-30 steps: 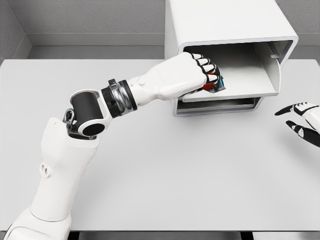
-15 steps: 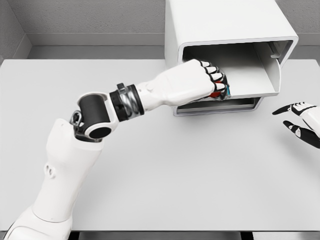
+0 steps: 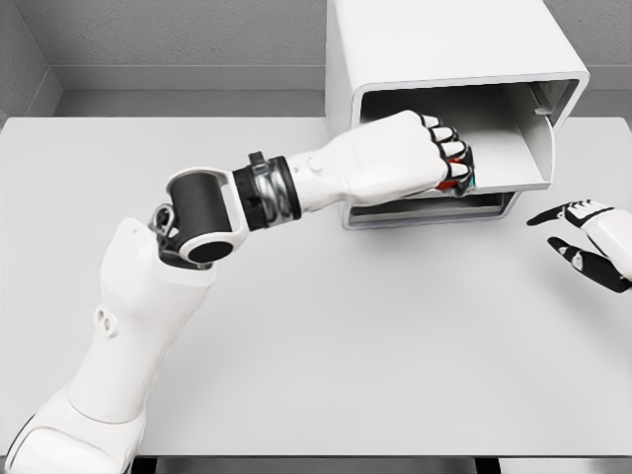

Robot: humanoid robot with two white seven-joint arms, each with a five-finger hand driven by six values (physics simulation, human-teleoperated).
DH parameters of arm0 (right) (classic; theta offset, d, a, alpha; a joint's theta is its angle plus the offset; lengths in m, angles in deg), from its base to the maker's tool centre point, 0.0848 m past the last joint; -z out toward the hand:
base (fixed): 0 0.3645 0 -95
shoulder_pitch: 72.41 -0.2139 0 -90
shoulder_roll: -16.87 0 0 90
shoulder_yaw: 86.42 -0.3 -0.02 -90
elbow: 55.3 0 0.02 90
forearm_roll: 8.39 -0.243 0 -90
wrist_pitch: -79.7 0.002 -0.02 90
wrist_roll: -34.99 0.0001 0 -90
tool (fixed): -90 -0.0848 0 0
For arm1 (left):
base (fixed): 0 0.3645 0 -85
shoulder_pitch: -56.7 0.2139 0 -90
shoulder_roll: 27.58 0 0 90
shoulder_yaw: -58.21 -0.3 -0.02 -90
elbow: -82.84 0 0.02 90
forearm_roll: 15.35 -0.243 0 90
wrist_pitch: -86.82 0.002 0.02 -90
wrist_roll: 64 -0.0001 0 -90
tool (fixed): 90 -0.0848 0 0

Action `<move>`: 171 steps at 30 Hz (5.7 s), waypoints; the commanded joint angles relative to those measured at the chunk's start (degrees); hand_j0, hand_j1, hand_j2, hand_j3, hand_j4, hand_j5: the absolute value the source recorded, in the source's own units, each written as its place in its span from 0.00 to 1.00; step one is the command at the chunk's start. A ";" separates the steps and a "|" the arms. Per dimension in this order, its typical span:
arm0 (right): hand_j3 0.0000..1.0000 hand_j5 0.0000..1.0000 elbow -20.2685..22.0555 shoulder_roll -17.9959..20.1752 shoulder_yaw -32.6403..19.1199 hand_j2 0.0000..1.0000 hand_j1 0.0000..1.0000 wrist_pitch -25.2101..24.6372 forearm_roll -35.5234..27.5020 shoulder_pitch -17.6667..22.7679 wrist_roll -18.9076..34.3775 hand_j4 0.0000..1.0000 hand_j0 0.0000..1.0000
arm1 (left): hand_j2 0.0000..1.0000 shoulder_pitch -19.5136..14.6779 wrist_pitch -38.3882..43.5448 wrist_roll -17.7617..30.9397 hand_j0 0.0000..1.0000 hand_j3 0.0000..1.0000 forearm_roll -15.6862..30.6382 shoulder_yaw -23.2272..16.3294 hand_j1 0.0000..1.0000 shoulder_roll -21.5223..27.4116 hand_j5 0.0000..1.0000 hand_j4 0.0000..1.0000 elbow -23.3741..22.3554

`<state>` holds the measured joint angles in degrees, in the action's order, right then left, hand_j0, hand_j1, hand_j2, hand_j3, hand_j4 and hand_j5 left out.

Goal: Slide open multi-storey tabletop storage cabinets and put open load switch and slide close multi-storey tabletop storage cabinets

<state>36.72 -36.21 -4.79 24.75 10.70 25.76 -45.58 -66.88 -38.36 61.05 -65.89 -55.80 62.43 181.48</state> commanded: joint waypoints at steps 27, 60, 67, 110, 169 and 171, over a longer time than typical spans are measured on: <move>0.58 0.58 0.35 -0.53 0.01 0.58 0.58 -0.06 -0.29 0.00 -0.02 0.58 0.58 | 0.45 -3.16 0.18 -0.06 0.45 0.45 -0.88 -0.59 0.45 0.00 0.45 0.45 -4.42; 0.58 0.58 0.26 -0.62 0.10 0.58 0.58 -0.06 -0.20 0.00 -0.02 0.58 0.58 | 0.45 -4.31 0.18 -0.06 0.45 0.45 -2.82 -1.29 0.45 0.00 0.45 0.45 -8.20; 0.58 0.58 0.26 -0.62 0.19 0.58 0.58 -0.06 -0.20 0.00 -0.02 0.58 0.58 | 0.46 -4.31 0.18 -0.06 0.46 0.46 -2.82 -1.91 0.46 0.00 0.46 0.46 -8.20; 0.60 0.60 0.08 -1.94 -0.07 0.60 0.60 -0.06 0.24 0.00 -0.02 0.60 0.60 | 0.94 -4.22 0.18 -0.06 0.94 0.94 -2.46 -0.15 0.94 0.00 0.94 0.94 -5.48; 0.54 0.54 2.46 -2.64 3.53 0.54 0.54 -0.06 0.15 -3.95 3.05 0.54 0.54 | 1.00 26.81 0.18 -0.06 1.00 1.00 32.60 38.70 1.00 24.43 1.00 1.00 -10.92; 0.54 0.54 2.37 -2.64 3.62 0.54 0.54 -0.06 0.41 -4.31 3.05 0.54 0.54 | 1.00 26.98 0.18 -0.06 1.00 1.00 32.52 38.70 1.00 24.34 1.00 1.00 -11.10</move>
<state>39.15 -38.90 -1.47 24.76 11.34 21.11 -42.57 -39.89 -38.35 61.03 -33.71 -17.19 86.69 171.87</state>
